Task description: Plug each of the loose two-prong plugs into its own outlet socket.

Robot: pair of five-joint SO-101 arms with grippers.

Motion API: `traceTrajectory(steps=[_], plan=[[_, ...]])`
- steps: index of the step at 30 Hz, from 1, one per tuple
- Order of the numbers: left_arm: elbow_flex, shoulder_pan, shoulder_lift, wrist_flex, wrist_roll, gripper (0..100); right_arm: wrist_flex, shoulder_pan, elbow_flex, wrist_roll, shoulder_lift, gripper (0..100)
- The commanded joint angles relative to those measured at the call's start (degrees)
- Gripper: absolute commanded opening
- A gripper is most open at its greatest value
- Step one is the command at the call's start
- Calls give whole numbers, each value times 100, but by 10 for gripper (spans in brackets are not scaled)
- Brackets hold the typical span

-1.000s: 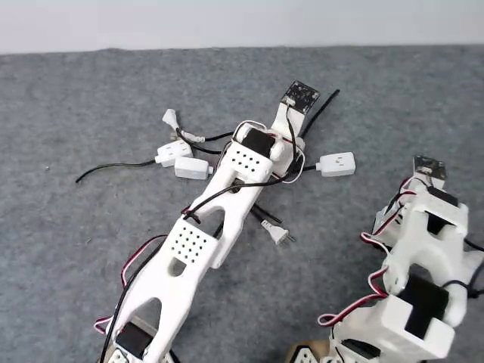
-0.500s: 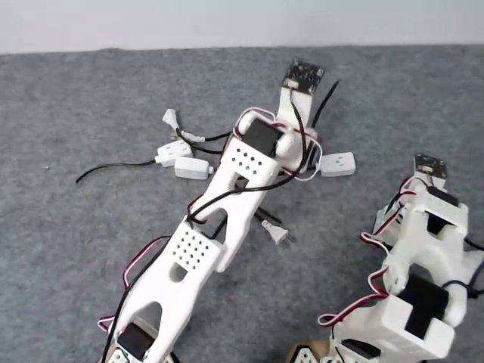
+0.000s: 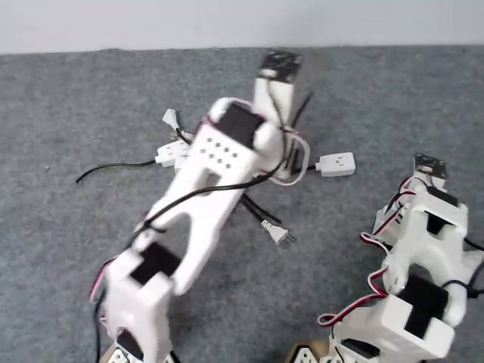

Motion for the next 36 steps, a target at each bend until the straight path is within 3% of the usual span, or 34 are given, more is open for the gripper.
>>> traceTrajectory(steps=[1, 5, 12, 16, 22, 29, 36], plan=[[2378, -554, -1846, -703, -97, 12, -92, -127, 44, 26, -84, 10], [4769, -1090, -3007, -1785, -826, 12, -92, -127, 44, 26, -84, 10], [8954, -1459, -5899, -4176, -1064, 12, -92, -154, 44, 26, -84, 10], [10563, -1521, -7376, -4721, -1108, 12, -66, -171, 44, 44, -84, 10], [10923, -2567, -7780, -4747, -1116, 12, 84, -549, 53, 79, -145, 10], [11415, -2629, -7780, -5143, -1073, 12, 92, -1358, 176, 404, -822, 9], [11451, -2629, -7771, -5275, -1064, 12, 848, -3064, 818, 53, -3108, 9]])
